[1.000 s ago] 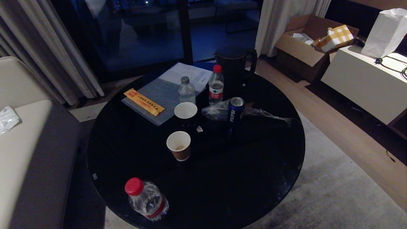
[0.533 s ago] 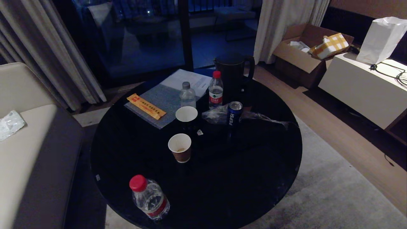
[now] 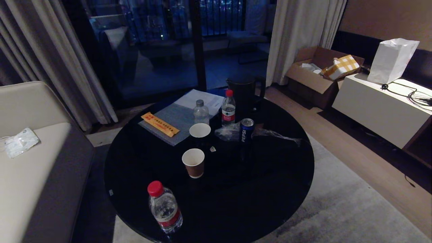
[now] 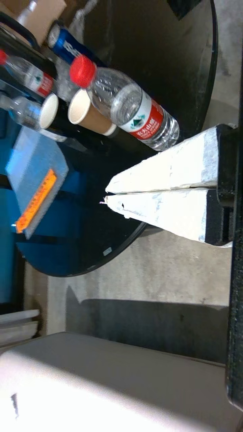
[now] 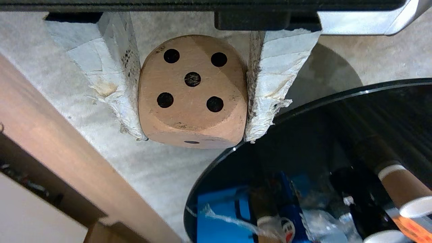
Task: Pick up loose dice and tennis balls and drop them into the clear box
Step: Put the toys in the box
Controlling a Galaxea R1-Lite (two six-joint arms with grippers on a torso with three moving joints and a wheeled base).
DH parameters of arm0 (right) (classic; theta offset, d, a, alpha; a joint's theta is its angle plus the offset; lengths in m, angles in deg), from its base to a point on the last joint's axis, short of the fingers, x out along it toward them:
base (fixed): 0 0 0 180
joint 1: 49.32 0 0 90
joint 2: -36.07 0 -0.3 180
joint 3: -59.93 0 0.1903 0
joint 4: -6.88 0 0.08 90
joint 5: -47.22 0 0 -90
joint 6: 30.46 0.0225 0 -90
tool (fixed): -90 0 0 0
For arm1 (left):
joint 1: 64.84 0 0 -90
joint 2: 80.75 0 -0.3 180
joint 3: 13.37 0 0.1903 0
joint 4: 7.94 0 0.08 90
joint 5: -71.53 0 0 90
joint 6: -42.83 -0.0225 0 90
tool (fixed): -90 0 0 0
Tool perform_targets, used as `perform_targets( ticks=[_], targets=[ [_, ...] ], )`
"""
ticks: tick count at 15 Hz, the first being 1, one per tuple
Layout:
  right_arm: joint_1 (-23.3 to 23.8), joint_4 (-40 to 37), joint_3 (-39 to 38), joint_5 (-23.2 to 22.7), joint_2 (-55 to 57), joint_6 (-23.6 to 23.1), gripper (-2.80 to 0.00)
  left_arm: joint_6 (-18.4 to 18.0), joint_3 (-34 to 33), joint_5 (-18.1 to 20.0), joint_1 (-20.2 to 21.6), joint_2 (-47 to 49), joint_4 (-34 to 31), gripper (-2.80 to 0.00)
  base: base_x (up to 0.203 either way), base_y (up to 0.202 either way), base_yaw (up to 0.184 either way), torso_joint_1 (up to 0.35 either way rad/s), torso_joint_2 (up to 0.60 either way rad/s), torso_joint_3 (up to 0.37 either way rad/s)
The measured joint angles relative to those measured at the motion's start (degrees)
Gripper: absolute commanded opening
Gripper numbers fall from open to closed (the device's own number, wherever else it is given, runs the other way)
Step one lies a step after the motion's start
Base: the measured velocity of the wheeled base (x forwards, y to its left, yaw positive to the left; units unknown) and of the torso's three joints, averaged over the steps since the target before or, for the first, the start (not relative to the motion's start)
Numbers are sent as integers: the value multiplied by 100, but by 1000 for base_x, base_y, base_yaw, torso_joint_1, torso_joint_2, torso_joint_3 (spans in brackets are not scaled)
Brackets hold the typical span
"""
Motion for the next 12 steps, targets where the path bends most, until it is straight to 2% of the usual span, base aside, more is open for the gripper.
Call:
perform_targets(
  ticks=[12],
  targets=[
    [0, 8, 0, -5, 0, 7, -280, 2, 0, 0, 0, 0, 2, -280, 0, 0, 0, 3, 2, 202]
  ],
)
